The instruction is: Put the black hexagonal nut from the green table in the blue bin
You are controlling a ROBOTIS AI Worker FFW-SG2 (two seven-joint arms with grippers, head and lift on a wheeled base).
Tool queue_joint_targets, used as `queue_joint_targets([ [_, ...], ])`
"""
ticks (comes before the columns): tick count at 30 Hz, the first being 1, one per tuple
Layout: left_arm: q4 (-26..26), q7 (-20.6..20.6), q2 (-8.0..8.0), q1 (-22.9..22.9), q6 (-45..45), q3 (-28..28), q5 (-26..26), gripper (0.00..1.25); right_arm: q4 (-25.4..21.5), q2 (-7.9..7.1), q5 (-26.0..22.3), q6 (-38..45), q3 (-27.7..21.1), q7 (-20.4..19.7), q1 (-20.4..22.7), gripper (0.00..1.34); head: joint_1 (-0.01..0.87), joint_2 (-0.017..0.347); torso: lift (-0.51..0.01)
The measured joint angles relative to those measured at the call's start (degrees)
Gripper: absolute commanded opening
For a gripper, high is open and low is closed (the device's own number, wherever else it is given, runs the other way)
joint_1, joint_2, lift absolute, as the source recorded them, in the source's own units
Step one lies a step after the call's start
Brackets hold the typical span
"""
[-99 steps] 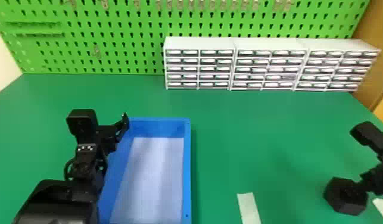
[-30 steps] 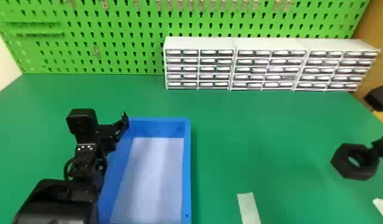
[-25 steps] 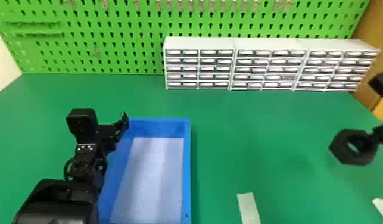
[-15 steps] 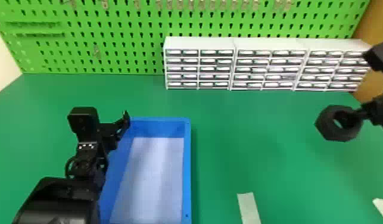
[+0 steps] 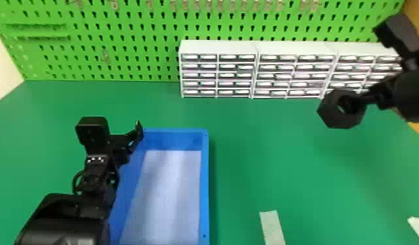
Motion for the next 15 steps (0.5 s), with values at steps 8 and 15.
queue_joint_targets([
  [8, 0.0, 0.0, 0.00, 0.0, 0.1, 0.0, 0.0, 1.00, 2.0, 3.70, -4.7, -1.3, 2.4, -5.4, -3.8, 0.27, 0.686, 0.051, -0.096],
  [15, 0.0, 0.0, 0.00, 0.1, 0.1, 0.2, 0.0, 1.00, 3.9, 6.93, -10.7, -3.2, 4.3, -10.8, -5.8, 0.27, 0.686, 0.051, -0.096],
])
